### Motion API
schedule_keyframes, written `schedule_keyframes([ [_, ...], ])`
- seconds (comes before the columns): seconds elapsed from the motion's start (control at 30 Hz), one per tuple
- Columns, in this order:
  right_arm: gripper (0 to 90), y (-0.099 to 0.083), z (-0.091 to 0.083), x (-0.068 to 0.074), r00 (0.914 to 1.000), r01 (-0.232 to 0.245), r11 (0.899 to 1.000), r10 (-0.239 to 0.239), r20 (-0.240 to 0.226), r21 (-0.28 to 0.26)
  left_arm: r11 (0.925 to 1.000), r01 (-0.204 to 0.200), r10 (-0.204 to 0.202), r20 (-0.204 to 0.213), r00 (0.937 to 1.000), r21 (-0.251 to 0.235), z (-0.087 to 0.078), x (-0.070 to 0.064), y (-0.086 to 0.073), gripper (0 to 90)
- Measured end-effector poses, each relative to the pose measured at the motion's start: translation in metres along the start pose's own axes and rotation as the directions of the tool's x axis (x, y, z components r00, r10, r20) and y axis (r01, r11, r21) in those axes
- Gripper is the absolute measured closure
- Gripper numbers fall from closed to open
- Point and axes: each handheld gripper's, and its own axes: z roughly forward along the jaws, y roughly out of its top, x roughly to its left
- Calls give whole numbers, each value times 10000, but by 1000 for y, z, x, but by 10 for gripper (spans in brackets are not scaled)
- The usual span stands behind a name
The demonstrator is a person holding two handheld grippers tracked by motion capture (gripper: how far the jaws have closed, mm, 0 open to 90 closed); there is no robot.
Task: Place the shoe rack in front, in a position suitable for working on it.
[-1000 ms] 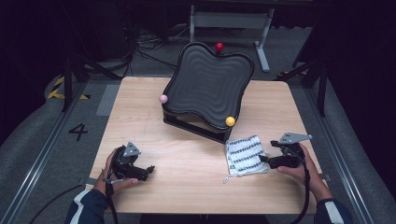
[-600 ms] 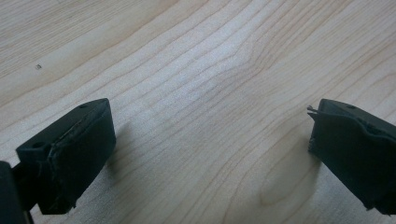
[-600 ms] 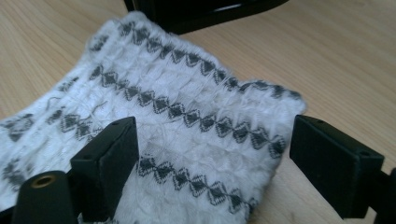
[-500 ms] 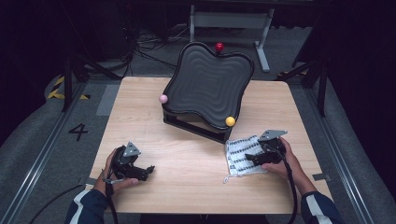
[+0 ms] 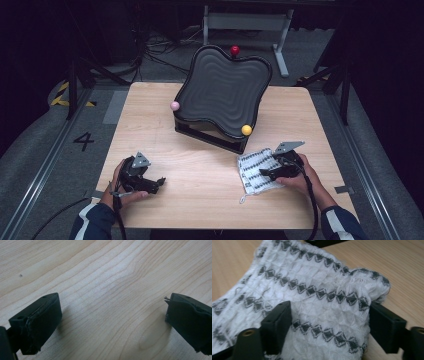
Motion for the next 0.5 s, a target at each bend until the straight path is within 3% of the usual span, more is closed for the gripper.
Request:
schedule_keyframes([
  [0.23,269,1,2,17,9950,789,9969,-792,-603,-72,10000,3,-3,-5,10000,2,0,0,0,4],
  [0.33,268,1,2,18,9948,826,9966,-829,-589,-68,10000,-1,1,-7,10000,6,0,0,0,4],
  [0.4,196,2,2,18,9959,837,9965,-835,-341,51,10000,-14,14,-22,10000,11,0,0,0,4],
  [0.5,177,3,1,19,9959,897,9959,-894,-164,150,10000,7,-7,-10,10000,1,0,0,0,4],
])
